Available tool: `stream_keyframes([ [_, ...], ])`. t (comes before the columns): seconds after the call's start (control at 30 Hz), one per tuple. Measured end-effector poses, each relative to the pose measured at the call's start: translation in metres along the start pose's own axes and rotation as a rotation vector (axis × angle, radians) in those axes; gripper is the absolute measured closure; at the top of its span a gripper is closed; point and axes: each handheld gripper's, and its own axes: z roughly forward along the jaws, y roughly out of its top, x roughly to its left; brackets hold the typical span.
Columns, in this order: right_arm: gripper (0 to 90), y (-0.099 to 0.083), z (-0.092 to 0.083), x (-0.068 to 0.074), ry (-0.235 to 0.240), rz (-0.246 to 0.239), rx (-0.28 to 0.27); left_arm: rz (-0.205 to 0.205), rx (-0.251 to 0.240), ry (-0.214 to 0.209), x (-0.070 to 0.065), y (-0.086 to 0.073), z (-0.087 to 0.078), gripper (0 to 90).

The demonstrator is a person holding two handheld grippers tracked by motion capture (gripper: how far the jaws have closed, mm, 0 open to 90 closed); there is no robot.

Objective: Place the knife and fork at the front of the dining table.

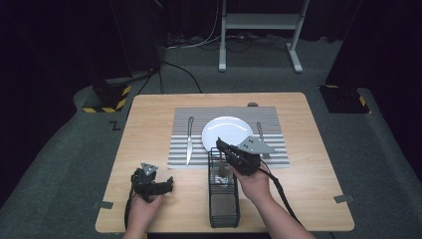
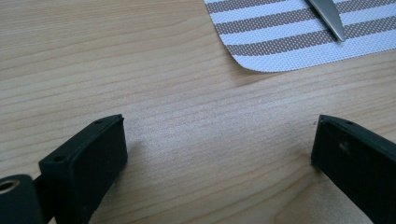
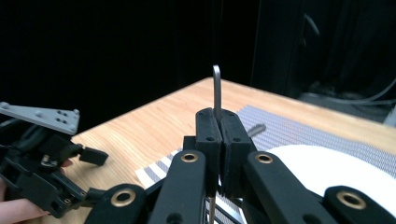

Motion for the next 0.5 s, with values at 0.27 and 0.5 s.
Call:
stream_keyframes([
  [0.27, 88.3, 0.018, -0.023, 0.01, 0.008, -0.024, -0.116, -0.002, -0.002, 0.003, 0.0, 0.0, 0.0, 3.6],
  [0.5, 88.3, 0.034, -0.046, 0.021, -0.011, -0.041, -0.236, -0.002, -0.003, 0.001, -0.001, 0.0, 0.0, 3.8],
])
